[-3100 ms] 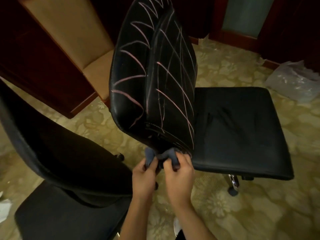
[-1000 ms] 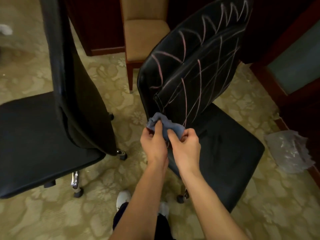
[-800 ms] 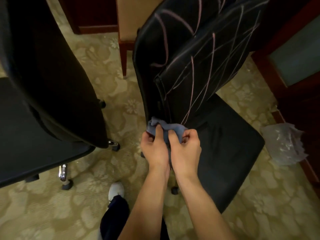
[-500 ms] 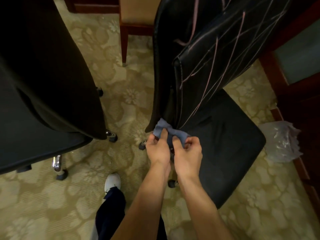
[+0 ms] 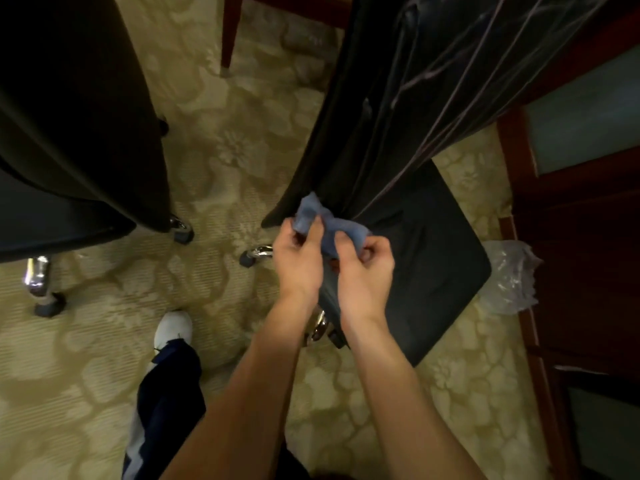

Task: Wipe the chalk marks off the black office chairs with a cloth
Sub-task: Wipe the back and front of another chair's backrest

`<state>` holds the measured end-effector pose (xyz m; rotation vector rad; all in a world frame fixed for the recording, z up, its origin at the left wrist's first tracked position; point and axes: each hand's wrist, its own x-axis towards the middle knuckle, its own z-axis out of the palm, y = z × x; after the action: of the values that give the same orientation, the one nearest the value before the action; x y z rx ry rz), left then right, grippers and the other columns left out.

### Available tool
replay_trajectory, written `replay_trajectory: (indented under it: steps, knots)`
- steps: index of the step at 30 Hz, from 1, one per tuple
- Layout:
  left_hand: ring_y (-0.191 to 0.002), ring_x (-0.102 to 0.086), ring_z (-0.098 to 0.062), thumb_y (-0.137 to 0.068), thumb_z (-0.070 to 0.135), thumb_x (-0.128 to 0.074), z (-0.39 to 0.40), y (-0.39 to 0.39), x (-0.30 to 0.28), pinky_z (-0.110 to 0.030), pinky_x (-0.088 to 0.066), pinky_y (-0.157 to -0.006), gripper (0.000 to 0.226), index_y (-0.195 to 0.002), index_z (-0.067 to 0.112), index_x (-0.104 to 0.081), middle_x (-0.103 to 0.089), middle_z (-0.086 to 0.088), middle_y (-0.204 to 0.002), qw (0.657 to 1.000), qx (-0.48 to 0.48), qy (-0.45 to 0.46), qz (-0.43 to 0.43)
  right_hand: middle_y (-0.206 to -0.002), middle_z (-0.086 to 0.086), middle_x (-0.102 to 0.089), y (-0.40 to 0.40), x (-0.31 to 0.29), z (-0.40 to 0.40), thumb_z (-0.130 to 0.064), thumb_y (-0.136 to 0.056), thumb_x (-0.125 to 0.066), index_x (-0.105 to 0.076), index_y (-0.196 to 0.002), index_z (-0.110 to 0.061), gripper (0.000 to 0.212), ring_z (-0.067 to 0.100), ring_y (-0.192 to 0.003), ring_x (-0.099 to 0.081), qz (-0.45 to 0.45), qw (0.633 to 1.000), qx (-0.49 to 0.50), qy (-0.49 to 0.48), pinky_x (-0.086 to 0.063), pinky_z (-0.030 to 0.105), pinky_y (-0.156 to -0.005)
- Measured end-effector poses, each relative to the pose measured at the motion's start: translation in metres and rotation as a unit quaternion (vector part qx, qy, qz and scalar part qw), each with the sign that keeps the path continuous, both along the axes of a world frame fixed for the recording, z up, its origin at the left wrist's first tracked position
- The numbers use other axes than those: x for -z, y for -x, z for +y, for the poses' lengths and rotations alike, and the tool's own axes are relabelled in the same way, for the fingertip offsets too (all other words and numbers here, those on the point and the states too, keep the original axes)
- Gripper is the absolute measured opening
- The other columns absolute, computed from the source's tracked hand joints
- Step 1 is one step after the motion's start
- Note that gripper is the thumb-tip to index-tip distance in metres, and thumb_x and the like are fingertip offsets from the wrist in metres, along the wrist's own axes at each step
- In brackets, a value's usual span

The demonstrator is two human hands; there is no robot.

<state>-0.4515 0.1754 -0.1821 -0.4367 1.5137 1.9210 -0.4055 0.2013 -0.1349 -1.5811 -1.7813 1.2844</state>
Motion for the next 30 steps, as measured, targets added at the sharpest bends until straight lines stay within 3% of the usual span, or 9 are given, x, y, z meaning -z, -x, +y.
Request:
replay_trajectory:
  steps: [5,9,14,17,20,23,25,27,30]
  knots:
    - [-0.095,-0.070,-0.020,-0.094,0.015,-0.067,-0.007,-0.011,0.039,-0.039,-0.058,-0.089,0.003,-0.095,0.018,-0.066,-0.071,0.000,-0.090,0.992,0.046,0.092,-0.074,-0.073,0.000,-0.058,-0.015,0.042,0.002,-0.022,-0.089,-0.072,-0.052,-0.084,-0.013,0.022,0.016,-0.069,-0.062,-0.066,0.994,0.032,0.081,-0.052,0.029,-0.064]
    - [-0.093,-0.069,-0.016,-0.097,0.020,-0.063,-0.017,-0.005,0.046,-0.033,-0.057,-0.084,0.005,-0.100,0.017,-0.063,-0.070,-0.001,-0.094,0.994,0.019,0.097,-0.051,-0.069,-0.003,-0.054,-0.020,0.051,-0.007,-0.024,-0.089,-0.071,-0.051,-0.082,-0.014,0.023,0.005,-0.060,-0.054,-0.051,0.995,0.014,0.089,-0.047,0.017,-0.057]
    - [-0.098,-0.069,-0.027,-0.096,0.012,-0.062,-0.024,0.001,0.064,-0.041,-0.057,-0.091,0.014,-0.108,0.008,-0.067,-0.071,-0.011,-0.105,0.986,-0.025,0.150,-0.072,-0.080,0.005,-0.061,-0.006,0.066,-0.016,-0.017,-0.090,-0.070,-0.049,-0.084,-0.015,0.022,0.017,-0.067,-0.063,-0.063,0.981,0.000,0.183,-0.053,0.028,-0.058]
    - [-0.097,-0.070,-0.032,-0.093,0.009,-0.064,-0.022,0.007,0.079,-0.044,-0.058,-0.090,0.003,-0.096,0.009,-0.066,-0.070,-0.011,-0.098,0.982,-0.033,0.167,-0.083,-0.085,0.011,-0.065,0.004,0.075,-0.011,-0.011,-0.093,-0.066,-0.049,-0.088,-0.013,0.018,0.011,-0.050,-0.061,-0.052,0.968,0.027,0.246,-0.048,0.021,-0.045]
    - [-0.095,-0.070,-0.031,-0.090,0.015,-0.066,-0.014,0.014,0.092,-0.046,-0.058,-0.089,0.001,-0.090,0.013,-0.067,-0.072,-0.014,-0.099,0.980,0.018,0.190,-0.055,-0.079,0.011,-0.062,0.009,0.082,0.001,-0.009,-0.096,-0.061,-0.045,-0.084,-0.014,0.021,0.012,-0.049,-0.058,-0.030,0.959,0.067,0.276,-0.048,0.023,-0.045]
    - [-0.093,-0.071,-0.029,-0.087,0.021,-0.069,-0.004,0.023,0.094,-0.043,-0.058,-0.087,0.005,-0.084,0.017,-0.069,-0.073,-0.011,-0.094,0.976,0.048,0.208,-0.033,-0.077,0.010,-0.062,0.008,0.090,0.010,-0.011,-0.097,-0.059,-0.045,-0.086,-0.014,0.019,0.011,-0.050,-0.059,-0.021,0.955,0.074,0.287,-0.048,0.025,-0.051]
    - [-0.091,-0.068,-0.025,-0.089,0.018,-0.068,0.002,0.027,0.089,-0.034,-0.056,-0.086,0.006,-0.087,0.012,-0.069,-0.070,-0.006,-0.089,0.975,0.044,0.216,-0.028,-0.081,0.012,-0.063,0.006,0.095,0.010,-0.010,-0.097,-0.059,-0.047,-0.091,-0.012,0.014,0.011,-0.049,-0.059,-0.026,0.961,0.056,0.270,-0.048,0.026,-0.051]
    - [-0.087,-0.066,-0.021,-0.091,0.013,-0.067,0.008,0.028,0.085,-0.029,-0.053,-0.080,0.014,-0.077,0.017,-0.063,-0.063,0.002,-0.078,0.977,0.032,0.210,-0.030,-0.080,0.012,-0.062,0.007,0.097,0.010,-0.009,-0.097,-0.058,-0.047,-0.090,-0.013,0.014,0.011,-0.049,-0.058,-0.006,0.963,0.064,0.261,-0.048,0.027,-0.053]
    - [-0.092,-0.069,-0.023,-0.085,0.021,-0.068,0.013,0.019,0.077,-0.032,-0.056,-0.083,0.011,-0.081,0.011,-0.065,-0.068,0.000,-0.086,0.982,0.012,0.189,-0.011,-0.073,0.009,-0.061,0.005,0.096,0.012,-0.008,-0.096,-0.059,-0.046,-0.086,-0.014,0.017,0.013,-0.052,-0.058,0.034,0.958,0.099,0.267,-0.048,0.028,-0.054]
